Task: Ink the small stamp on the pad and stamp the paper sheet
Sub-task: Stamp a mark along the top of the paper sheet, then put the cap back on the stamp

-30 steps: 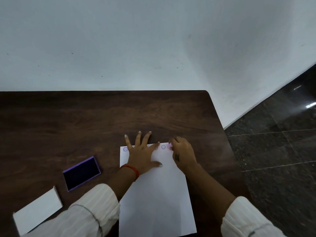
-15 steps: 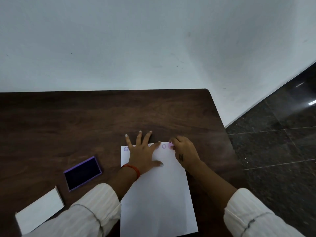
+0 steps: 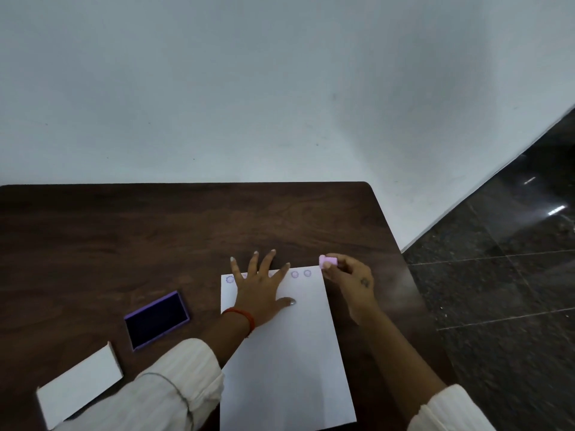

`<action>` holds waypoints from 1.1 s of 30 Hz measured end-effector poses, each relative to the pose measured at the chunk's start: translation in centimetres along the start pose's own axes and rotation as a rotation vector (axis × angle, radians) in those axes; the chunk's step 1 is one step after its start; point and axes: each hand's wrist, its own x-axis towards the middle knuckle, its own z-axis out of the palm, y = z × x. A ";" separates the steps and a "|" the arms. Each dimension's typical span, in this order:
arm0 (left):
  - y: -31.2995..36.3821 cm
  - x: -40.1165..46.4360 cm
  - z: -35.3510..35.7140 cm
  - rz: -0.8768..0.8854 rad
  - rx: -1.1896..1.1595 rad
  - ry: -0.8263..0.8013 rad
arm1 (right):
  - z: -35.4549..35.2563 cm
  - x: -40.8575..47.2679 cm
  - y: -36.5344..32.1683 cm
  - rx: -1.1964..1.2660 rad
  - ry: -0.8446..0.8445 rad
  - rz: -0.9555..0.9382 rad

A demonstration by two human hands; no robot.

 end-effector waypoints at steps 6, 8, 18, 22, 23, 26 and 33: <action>-0.5 -3.6 -1.6 -0.063 -0.214 0.127 | -1.3 -3.7 0.0 0.727 -0.075 0.387; -1.0 -5.6 -2.3 -0.107 -0.348 0.172 | -1.1 -5.4 0.4 0.876 -0.108 0.453; -4.8 -16.8 -1.3 -0.328 -0.709 0.391 | 1.9 -11.3 3.4 1.082 -0.208 0.629; -6.1 -19.3 0.5 -0.418 -0.702 0.381 | 2.9 -12.4 4.2 1.055 -0.233 0.657; -6.3 -19.6 0.8 -0.428 -0.707 0.366 | 3.2 -12.7 4.3 1.049 -0.244 0.661; -6.7 -19.7 1.7 -0.446 -0.722 0.332 | 3.9 -13.4 4.3 1.021 -0.267 0.668; -6.7 -18.4 2.2 -0.433 -0.669 0.299 | 4.5 -14.7 4.2 0.988 -0.285 0.685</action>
